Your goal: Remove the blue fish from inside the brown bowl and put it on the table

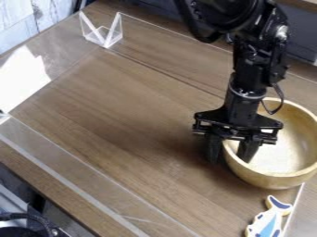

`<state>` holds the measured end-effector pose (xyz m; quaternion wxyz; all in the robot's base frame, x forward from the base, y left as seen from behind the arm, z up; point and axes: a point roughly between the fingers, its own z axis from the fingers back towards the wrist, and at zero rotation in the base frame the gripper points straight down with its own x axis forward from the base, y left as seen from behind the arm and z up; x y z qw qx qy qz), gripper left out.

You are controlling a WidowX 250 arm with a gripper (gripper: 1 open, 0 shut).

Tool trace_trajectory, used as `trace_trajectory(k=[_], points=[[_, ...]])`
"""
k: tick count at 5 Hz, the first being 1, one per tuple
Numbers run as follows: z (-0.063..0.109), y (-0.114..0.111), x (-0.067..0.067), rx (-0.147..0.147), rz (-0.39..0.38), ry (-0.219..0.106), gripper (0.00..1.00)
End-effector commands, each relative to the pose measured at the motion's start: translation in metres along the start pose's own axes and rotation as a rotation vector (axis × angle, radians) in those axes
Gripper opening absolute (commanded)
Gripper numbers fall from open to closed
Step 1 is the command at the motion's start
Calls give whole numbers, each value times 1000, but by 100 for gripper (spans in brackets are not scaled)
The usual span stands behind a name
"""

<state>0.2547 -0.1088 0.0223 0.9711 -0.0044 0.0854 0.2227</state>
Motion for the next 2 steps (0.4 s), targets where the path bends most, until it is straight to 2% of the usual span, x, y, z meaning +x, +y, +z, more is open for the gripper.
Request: trace_trajectory(k=[1,2], points=[[-13,-19,-19,19,-67,4,0],[-1,-10,-19,24,-68,0,0]])
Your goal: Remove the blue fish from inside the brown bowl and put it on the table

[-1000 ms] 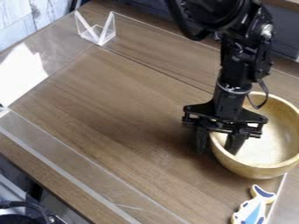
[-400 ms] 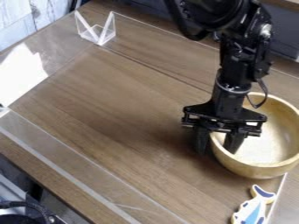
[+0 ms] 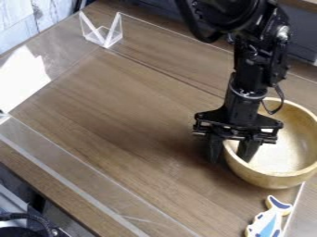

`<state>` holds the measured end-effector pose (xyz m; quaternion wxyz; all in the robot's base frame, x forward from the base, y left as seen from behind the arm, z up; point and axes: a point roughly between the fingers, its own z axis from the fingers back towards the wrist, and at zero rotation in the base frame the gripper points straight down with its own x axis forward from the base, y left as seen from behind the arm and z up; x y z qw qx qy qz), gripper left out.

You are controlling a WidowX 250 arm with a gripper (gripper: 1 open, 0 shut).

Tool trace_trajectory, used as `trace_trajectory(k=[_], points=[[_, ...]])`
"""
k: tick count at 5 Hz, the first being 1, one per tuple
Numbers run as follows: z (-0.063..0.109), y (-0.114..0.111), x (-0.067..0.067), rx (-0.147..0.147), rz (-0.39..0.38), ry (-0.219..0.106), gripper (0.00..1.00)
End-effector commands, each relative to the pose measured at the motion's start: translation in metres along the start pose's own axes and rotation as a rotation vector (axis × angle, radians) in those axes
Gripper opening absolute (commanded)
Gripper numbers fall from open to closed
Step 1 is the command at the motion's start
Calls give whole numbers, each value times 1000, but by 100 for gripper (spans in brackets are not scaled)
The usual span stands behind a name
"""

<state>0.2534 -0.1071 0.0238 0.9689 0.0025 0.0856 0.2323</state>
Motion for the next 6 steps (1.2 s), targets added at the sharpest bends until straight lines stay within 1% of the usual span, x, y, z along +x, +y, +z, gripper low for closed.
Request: trace_trajectory(k=[1,3,4,5,6], points=[[9,-3,-18,18,-88,-2,0],[8,0,-19,53,-217,-18,0],[6,-1,-18,57,-208,-20,0],[3,1,-15,65,-218,-25,0],[-2,9,-14,71,-227,-29,0]])
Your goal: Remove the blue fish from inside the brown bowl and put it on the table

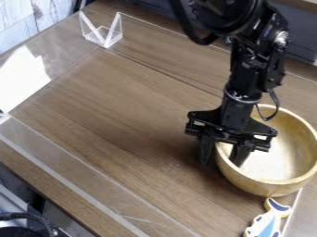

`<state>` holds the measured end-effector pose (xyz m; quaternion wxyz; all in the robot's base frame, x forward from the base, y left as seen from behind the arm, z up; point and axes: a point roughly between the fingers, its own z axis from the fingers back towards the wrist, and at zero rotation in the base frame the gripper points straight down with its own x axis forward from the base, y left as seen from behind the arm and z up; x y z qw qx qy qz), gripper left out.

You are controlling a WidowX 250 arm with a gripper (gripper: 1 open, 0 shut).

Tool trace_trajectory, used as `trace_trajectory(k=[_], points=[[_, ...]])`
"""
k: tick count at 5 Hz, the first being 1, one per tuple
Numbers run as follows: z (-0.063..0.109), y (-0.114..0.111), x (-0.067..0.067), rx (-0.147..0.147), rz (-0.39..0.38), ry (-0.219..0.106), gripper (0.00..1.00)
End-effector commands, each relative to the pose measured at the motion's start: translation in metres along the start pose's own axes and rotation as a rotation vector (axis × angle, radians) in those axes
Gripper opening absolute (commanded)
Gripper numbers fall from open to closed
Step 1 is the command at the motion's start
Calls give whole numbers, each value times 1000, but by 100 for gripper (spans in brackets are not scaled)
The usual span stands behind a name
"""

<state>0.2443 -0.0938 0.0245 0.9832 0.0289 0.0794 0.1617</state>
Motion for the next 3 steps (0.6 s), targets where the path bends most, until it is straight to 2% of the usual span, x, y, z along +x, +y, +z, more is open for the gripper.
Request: trace_trajectory(k=[1,3], points=[[-6,-1,-12,17,-96,-7,0],[-2,7,-12,43,-79,-11,0]])
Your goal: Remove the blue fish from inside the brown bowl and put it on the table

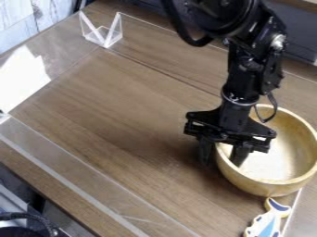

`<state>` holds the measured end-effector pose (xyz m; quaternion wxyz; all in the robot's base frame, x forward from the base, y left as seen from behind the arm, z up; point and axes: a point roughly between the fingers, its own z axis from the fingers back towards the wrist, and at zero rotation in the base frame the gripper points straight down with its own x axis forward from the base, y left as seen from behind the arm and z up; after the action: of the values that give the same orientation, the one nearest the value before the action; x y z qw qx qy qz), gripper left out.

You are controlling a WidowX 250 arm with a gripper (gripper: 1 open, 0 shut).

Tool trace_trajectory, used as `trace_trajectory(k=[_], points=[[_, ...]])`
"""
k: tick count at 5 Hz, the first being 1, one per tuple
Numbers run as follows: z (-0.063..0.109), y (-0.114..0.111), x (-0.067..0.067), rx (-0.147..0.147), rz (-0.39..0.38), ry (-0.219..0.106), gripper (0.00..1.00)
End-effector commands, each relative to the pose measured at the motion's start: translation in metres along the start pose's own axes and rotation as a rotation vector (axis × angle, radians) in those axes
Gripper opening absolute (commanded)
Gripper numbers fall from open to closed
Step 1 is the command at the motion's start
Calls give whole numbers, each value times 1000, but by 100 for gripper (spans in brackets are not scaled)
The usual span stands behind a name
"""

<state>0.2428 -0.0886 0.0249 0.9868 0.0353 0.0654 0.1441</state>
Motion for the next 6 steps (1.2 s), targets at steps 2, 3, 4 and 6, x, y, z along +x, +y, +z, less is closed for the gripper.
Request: trace_trajectory(k=[2,3,4,6], points=[[15,21,-6,72,-72,14,0],[17,23,-9,81,-33,19,0],[17,25,-12,78,5,26,0],[16,21,-10,91,-47,22,0]])
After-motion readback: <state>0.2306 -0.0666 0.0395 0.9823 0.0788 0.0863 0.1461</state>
